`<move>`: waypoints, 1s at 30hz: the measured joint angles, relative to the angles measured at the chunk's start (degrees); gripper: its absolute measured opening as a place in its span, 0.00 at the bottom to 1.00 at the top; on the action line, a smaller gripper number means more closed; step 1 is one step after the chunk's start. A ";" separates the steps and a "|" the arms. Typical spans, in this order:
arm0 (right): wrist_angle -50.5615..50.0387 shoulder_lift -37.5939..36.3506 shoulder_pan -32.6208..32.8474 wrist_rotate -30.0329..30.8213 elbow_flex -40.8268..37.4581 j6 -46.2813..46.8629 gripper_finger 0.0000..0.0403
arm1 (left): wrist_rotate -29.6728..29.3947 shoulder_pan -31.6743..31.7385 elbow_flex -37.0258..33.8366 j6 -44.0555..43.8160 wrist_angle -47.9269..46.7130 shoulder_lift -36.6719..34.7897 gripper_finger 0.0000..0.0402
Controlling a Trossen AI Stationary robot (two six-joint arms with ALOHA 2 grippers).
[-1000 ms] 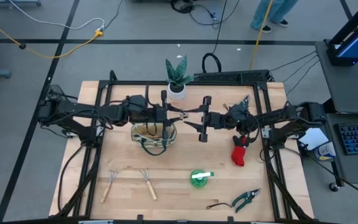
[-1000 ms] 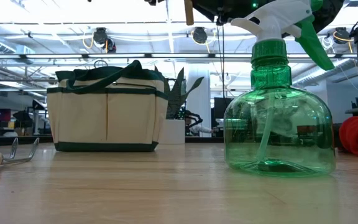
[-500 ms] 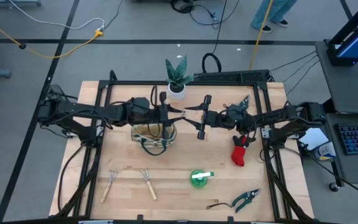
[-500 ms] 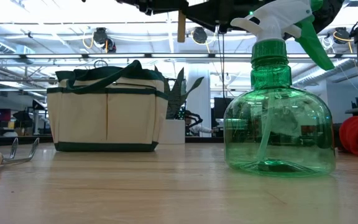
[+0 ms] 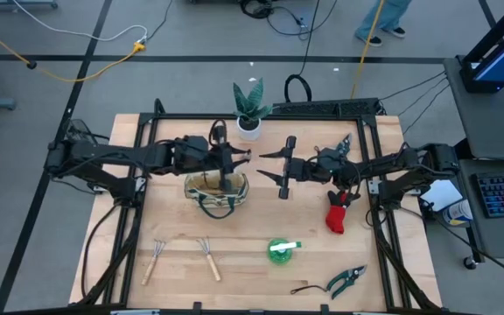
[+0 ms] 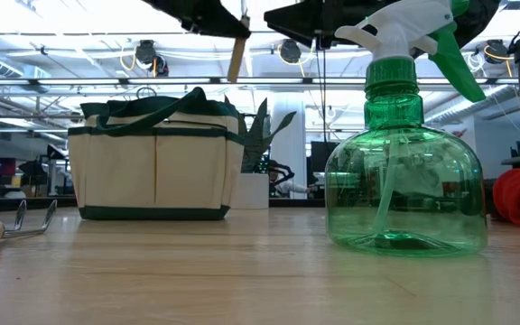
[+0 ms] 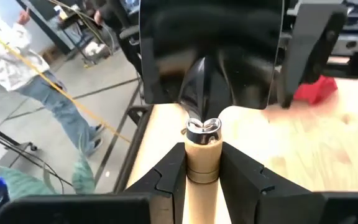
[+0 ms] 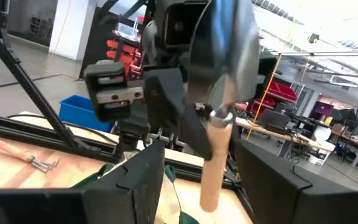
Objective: Pick & Place Garden tools in Gardening bag
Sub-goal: Put the brown trowel into the white gardening bag
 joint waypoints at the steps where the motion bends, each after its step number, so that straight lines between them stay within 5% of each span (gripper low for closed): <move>1: 0.04 0.00 0.00 0.00 0.00 0.00 0.48 | -0.17 0.00 0.00 -0.42 -1.27 -0.39 0.21; 30: -0.38 0.00 -0.02 0.13 0.00 0.01 0.48 | 0.26 -0.02 -0.02 -10.68 -21.30 -4.12 0.21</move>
